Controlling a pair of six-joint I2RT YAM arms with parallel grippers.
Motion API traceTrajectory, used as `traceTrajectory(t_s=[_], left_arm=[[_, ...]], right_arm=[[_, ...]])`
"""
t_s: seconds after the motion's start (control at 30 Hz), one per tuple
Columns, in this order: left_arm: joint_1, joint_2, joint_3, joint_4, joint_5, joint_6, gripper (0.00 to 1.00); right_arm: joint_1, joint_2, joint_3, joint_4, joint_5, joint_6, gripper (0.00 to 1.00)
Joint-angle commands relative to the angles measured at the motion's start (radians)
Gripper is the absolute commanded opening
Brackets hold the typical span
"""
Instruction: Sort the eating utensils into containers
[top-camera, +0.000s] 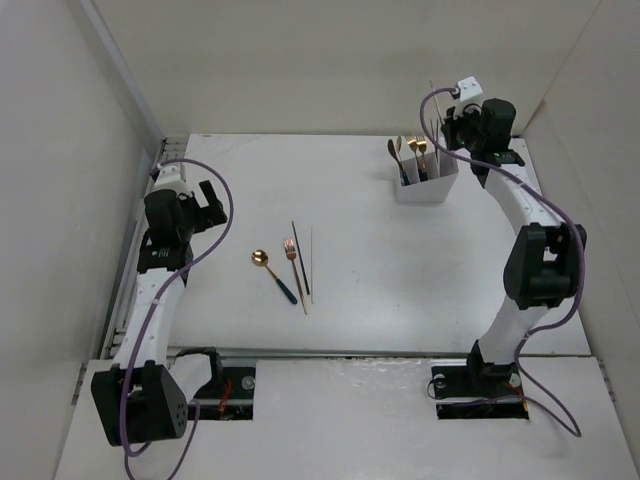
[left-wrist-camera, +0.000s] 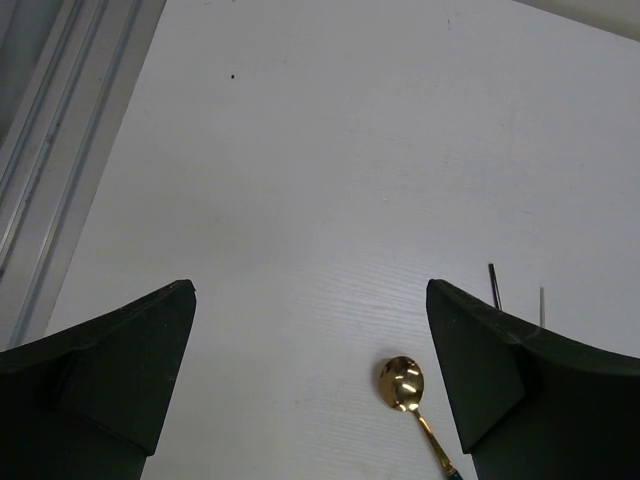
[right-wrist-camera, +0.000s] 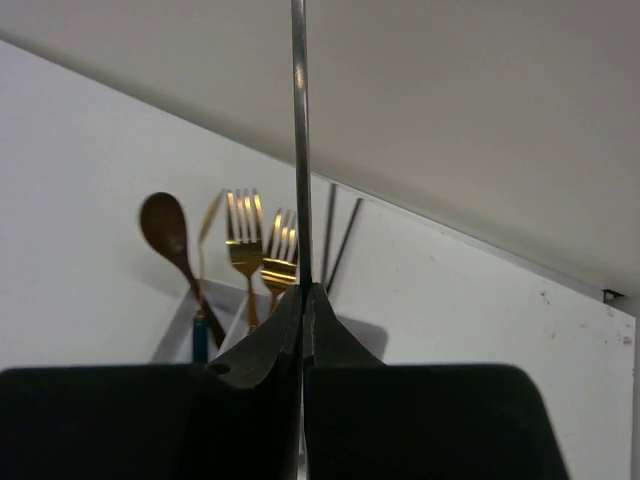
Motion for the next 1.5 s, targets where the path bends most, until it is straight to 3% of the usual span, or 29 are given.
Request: traceTrajectory(t_s=[0.0, 0.47, 0.63, 0.87, 0.97, 1.07, 1.13, 1.27, 1.3, 1.47], left_arm=[[0.006, 0.036, 0.063, 0.005, -0.002, 0.034, 1.00], [0.006, 0.091, 0.104, 0.023, -0.002, 0.052, 1.00], [0.006, 0.081, 0.095, 0.032, -0.002, 0.052, 1.00], [0.006, 0.020, 0.038, 0.051, -0.002, 0.052, 1.00], [0.006, -0.022, 0.004, 0.062, -0.012, 0.052, 1.00], [0.006, -0.068, -0.035, 0.071, -0.036, 0.014, 1.00], [0.006, -0.089, -0.055, 0.071, -0.061, -0.012, 1.00], [0.006, -0.142, -0.088, 0.062, -0.052, -0.040, 1.00], [0.006, -0.164, -0.100, 0.062, -0.039, -0.049, 1.00], [0.006, -0.208, -0.122, 0.062, -0.039, -0.070, 1.00]], right_arm=[[-0.036, 0.047, 0.033, 0.153, -0.116, -0.061, 0.00], [-0.077, 0.127, -0.051, 0.253, -0.170, 0.019, 0.01], [-0.087, 0.064, -0.093, 0.253, -0.125, 0.056, 0.41], [-0.074, -0.094, -0.160, 0.253, -0.079, 0.074, 0.50], [0.020, -0.212, -0.193, 0.185, 0.022, 0.096, 0.55], [0.232, -0.243, -0.185, 0.048, 0.235, 0.146, 0.63], [0.405, -0.210, -0.130, -0.122, 0.356, 0.218, 0.63], [0.590, -0.039, 0.013, -0.361, 0.387, 0.457, 0.53], [0.616, 0.034, 0.039, -0.394, 0.387, 0.522, 0.47], [0.760, 0.200, 0.145, -0.485, 0.421, 0.565, 0.43]])
